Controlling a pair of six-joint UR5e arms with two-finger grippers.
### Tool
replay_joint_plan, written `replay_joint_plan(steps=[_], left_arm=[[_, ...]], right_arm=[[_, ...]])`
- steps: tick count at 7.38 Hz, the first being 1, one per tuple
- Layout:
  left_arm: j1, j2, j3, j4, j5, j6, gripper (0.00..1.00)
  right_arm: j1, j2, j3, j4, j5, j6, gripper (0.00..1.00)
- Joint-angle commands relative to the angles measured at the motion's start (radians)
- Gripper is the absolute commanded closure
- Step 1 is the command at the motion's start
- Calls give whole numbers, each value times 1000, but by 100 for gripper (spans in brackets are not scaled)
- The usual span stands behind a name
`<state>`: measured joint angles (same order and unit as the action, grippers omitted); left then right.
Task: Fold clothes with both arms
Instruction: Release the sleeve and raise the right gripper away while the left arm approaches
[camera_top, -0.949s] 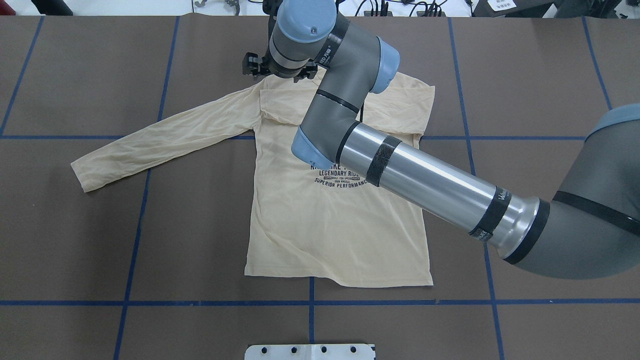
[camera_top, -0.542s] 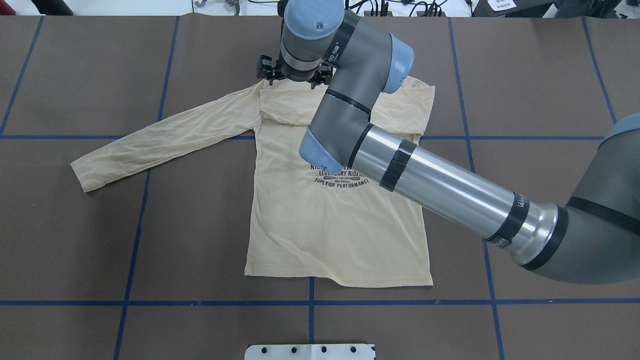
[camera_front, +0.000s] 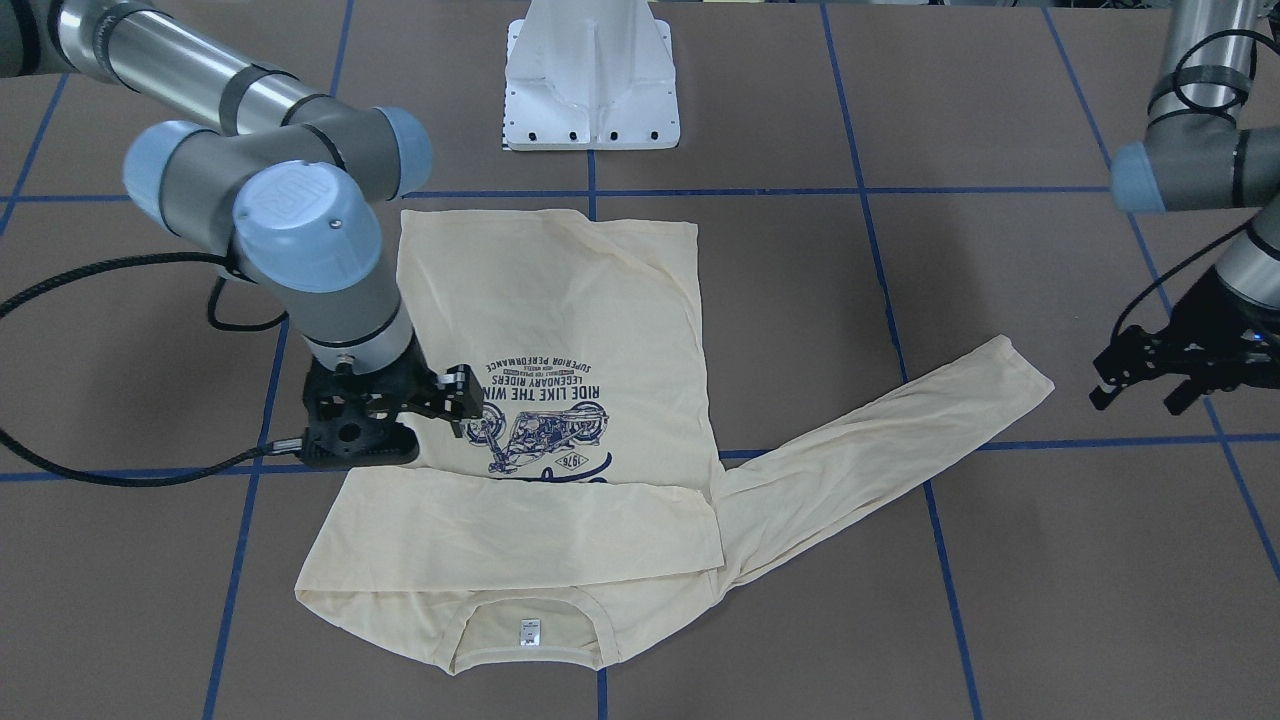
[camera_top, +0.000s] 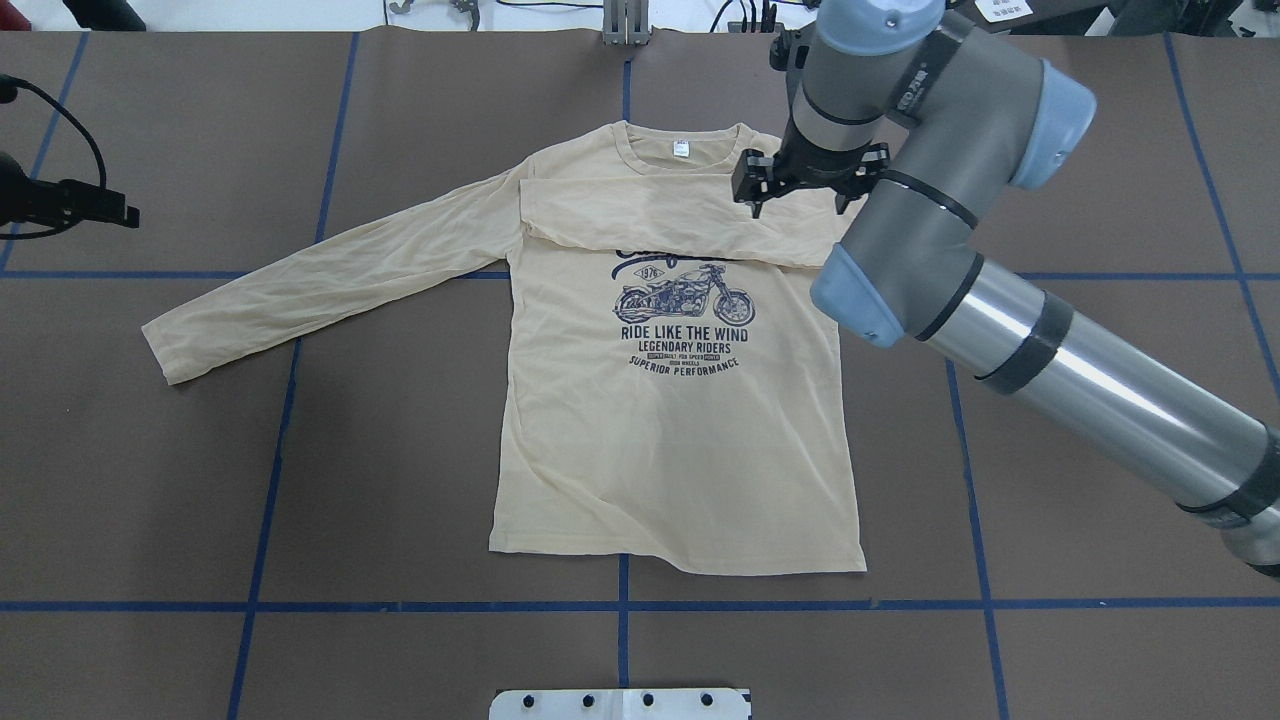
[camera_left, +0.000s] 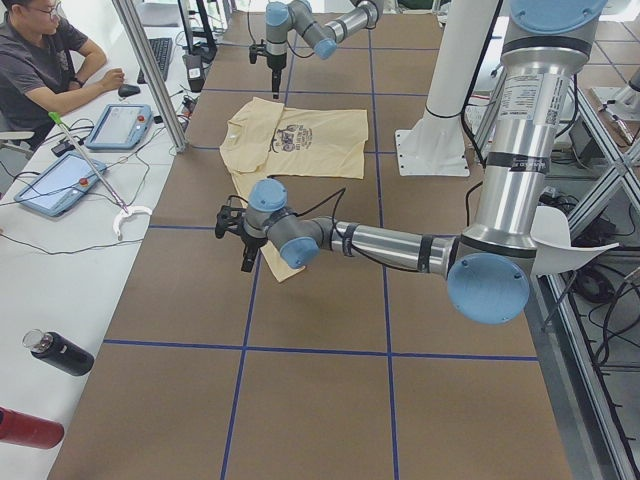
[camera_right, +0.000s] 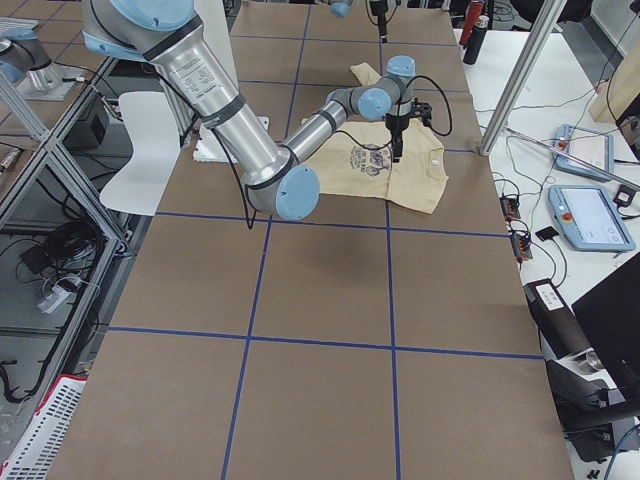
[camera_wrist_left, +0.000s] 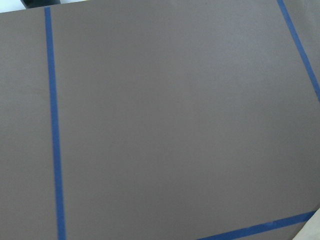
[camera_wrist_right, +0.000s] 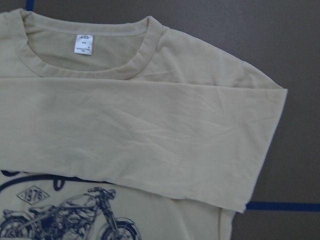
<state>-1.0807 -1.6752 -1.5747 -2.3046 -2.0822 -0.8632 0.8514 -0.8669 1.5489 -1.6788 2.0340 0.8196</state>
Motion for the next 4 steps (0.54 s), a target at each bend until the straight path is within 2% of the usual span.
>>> replay_joint_plan(steps=[1, 2, 4], left_arm=[[131, 60, -70, -7, 102, -161, 0], [172, 75, -71, -27, 144, -206, 0], [206, 129, -64, -90, 197, -211, 1]], right_arm=[[87, -113, 162, -235, 46, -288, 0], [98, -153, 209, -269, 48, -316, 0], [98, -246, 291, -253, 78, -321, 0]])
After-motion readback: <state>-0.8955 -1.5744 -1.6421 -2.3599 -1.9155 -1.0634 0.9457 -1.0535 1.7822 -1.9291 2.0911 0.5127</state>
